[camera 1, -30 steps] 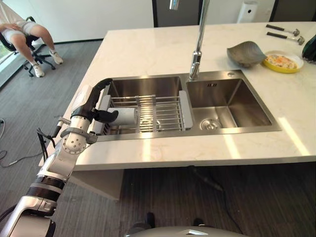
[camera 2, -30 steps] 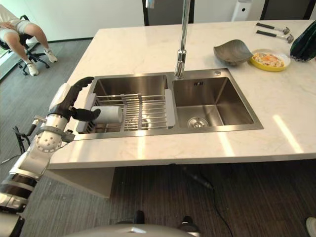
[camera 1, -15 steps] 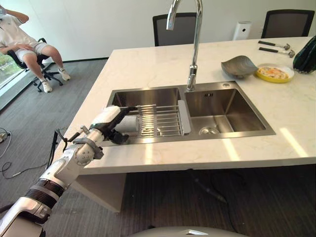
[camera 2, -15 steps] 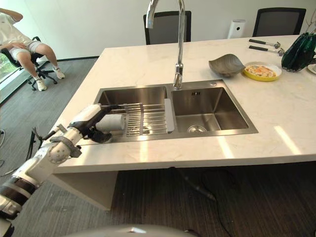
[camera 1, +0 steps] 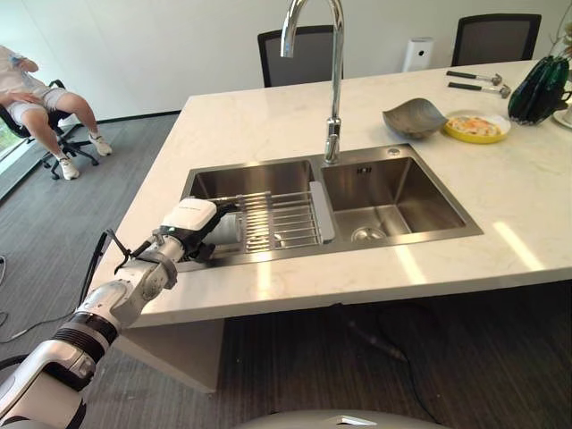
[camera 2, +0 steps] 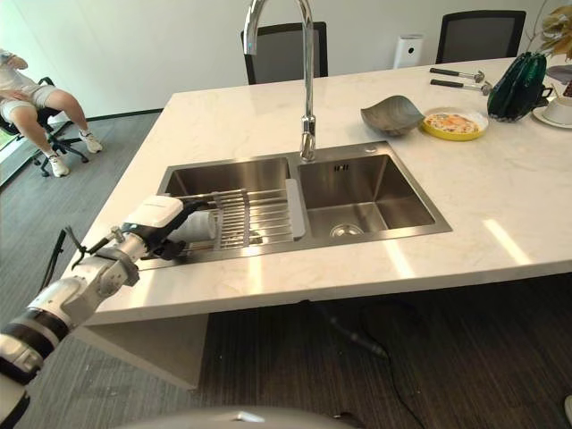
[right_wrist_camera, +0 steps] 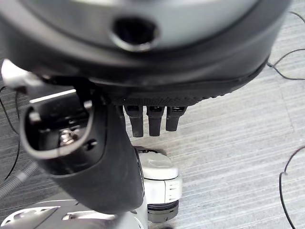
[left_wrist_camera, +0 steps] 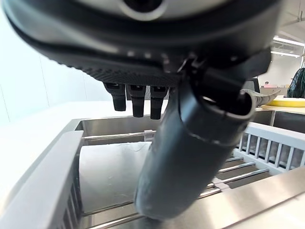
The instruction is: Place the dishes in the dishwasher.
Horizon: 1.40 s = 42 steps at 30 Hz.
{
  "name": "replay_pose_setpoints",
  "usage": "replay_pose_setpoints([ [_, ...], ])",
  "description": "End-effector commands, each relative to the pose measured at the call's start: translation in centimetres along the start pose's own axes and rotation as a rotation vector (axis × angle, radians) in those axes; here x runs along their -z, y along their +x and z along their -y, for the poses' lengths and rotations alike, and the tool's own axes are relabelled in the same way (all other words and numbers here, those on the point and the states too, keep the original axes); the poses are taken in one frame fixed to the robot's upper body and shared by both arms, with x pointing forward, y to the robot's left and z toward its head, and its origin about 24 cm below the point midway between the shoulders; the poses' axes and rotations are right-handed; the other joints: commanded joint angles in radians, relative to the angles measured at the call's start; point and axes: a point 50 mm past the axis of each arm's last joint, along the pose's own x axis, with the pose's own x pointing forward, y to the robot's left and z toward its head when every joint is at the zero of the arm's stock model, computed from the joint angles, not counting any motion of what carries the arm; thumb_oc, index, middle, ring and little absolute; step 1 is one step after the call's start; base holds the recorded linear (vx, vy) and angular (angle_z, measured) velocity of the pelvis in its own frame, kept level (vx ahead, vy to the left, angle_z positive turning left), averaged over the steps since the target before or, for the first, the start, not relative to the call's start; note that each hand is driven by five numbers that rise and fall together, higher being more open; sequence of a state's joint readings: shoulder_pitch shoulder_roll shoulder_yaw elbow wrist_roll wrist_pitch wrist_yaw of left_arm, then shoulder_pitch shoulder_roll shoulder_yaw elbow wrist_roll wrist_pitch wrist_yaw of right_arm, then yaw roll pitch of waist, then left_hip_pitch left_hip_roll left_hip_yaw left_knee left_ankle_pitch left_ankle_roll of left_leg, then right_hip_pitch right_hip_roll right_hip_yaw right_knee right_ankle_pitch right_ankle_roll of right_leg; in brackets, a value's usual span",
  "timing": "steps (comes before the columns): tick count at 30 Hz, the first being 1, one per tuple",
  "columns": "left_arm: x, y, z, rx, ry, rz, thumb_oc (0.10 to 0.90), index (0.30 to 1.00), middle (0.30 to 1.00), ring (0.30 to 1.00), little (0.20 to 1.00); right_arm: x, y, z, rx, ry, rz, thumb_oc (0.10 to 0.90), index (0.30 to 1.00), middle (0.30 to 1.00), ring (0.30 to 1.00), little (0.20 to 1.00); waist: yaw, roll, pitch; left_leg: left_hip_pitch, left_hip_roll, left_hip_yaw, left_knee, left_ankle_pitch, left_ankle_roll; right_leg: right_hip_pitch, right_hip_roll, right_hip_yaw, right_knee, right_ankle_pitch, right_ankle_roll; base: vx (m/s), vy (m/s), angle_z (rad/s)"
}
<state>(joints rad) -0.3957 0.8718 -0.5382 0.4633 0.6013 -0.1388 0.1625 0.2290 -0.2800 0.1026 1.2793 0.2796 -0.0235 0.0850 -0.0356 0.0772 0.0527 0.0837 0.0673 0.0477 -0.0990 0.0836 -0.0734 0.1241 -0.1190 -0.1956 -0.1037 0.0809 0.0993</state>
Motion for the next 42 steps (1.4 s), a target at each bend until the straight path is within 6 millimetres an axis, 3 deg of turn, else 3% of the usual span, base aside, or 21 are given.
replay_pose_setpoints([
  [1,2.4,2.6,-8.1,-0.252,0.124,-0.109,0.8,0.9,0.9,0.9,0.9,-1.9,0.3,-1.4,-0.039,0.001,0.062,0.8,0.9,0.9,0.9,0.9,-0.01,-0.023,0.045,0.036,-0.02,0.034,0.012,-0.109,-0.016,0.008,-0.055,-0.022,0.016,-0.063,0.095,-0.01,0.001,-0.07],
  [8,4.1,4.0,-7.4,-0.163,0.151,-0.228,0.8,0.9,0.9,0.9,0.9,-3.1,0.4,-1.4,-0.034,-0.038,0.086,0.8,0.9,0.9,0.9,0.9,-0.029,-0.023,0.042,0.038,-0.018,0.053,0.012,-0.112,-0.016,-0.002,-0.053,-0.01,0.016,-0.059,0.1,0.0,0.009,-0.07],
  [19,4.5,4.7,-6.7,-0.09,0.134,-0.283,0.8,0.9,0.9,0.9,0.9,-3.4,0.4,-1.1,-0.027,-0.039,0.081,0.8,0.9,0.9,0.9,0.9,-0.042,-0.023,0.042,0.037,-0.016,0.068,0.012,-0.112,-0.016,-0.011,-0.054,-0.005,0.016,-0.053,0.102,0.0,0.003,-0.05],
  [26,4.2,5.7,-5.0,0.059,0.154,-0.321,0.8,0.9,0.9,0.9,0.9,-3.8,0.5,-0.6,-0.011,-0.041,0.07,0.8,0.9,0.9,0.9,0.9,-0.065,-0.018,0.045,0.036,-0.015,0.086,0.012,-0.116,-0.019,-0.023,-0.055,-0.001,0.016,-0.047,0.106,0.0,0.004,-0.02],
  [30,4.4,5.4,-2.7,0.182,0.078,-0.386,0.8,0.9,0.9,0.9,0.9,-4.3,0.5,-0.4,-0.009,-0.052,0.062,0.8,0.9,0.9,0.9,0.9,-0.074,-0.014,0.045,0.036,-0.013,0.097,0.012,-0.117,-0.018,-0.033,-0.052,0.007,0.016,-0.045,0.107,0.01,0.011,-0.05],
  [31,4.5,5.3,-2.4,0.205,0.066,-0.401,0.706,0.759,0.759,0.759,0.759,-4.5,0.5,-0.3,-0.007,-0.057,0.063,0.8,0.9,0.9,0.9,0.9,-0.076,-0.013,0.045,0.036,-0.013,0.099,0.012,-0.117,-0.018,-0.036,-0.051,0.009,0.016,-0.043,0.106,0.0,0.004,-0.06],
  [35,4.5,5.3,-2.4,0.205,0.066,-0.401,0.706,0.759,0.759,0.759,0.759,-4.5,0.5,-0.3,-0.007,-0.057,0.063,0.8,0.9,0.9,0.9,0.9,-0.075,-0.013,0.045,0.036,-0.013,0.099,0.012,-0.117,-0.018,-0.036,-0.051,0.01,0.016,-0.043,0.106,0.0,-0.001,-0.11],
  [36,4.8,4.9,-1.6,0.249,0.04,-0.434,0.4,0.3,0.3,0.3,0.3,-5.0,0.5,-0.3,-0.012,-0.074,0.058,0.8,0.9,0.9,0.9,0.9,-0.081,-0.014,0.045,0.034,-0.011,0.107,0.012,-0.117,-0.019,-0.045,-0.049,0.018,0.016,-0.04,0.106,0.0,0.0,0.0],
  [42,4.8,4.9,-1.6,0.248,0.04,-0.434,0.4,0.3,0.3,0.3,0.3,-5.0,0.5,-0.3,-0.012,-0.074,0.058,0.8,0.9,0.9,0.9,0.9,-0.08,-0.013,0.044,0.033,-0.011,0.109,0.012,-0.117,-0.019,-0.046,-0.049,0.02,0.016,-0.039,0.106,0.0,-0.001,-0.06],
])
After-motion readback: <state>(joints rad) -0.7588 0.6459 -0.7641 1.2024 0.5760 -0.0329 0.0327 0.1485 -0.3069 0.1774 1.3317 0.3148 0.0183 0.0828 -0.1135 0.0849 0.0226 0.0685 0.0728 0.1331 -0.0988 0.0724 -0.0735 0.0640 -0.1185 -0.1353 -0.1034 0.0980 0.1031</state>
